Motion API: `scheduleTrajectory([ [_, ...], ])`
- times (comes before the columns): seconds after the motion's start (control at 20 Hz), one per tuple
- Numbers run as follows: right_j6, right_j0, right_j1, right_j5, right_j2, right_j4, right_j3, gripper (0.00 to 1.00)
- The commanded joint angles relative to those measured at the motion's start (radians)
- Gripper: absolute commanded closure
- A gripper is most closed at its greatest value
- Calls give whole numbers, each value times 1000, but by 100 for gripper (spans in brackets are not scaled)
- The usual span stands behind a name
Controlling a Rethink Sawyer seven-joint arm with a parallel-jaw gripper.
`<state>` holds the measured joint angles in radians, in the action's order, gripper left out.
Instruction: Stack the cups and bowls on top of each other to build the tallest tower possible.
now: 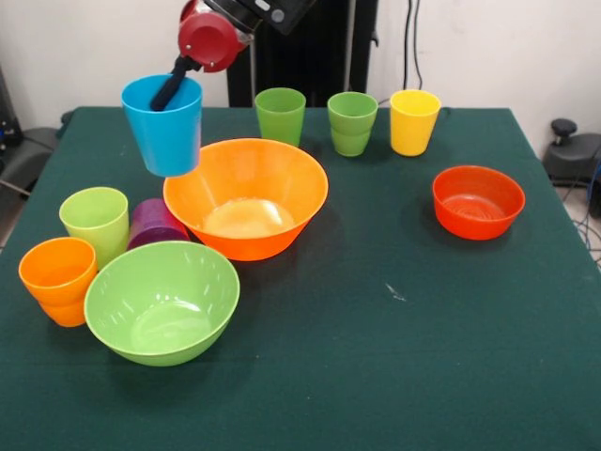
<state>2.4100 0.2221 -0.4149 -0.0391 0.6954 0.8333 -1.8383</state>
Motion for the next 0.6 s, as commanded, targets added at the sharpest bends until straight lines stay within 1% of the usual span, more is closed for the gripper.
scheduleTrajectory([
  [0.05,181,-20,8,99,-188,-10,-63,100],
  [0.3,222,68,64,201,-83,30,-23,100],
  [0.4,239,90,78,230,-59,37,-13,100],
  [0.6,266,125,94,254,-34,49,-9,100],
])
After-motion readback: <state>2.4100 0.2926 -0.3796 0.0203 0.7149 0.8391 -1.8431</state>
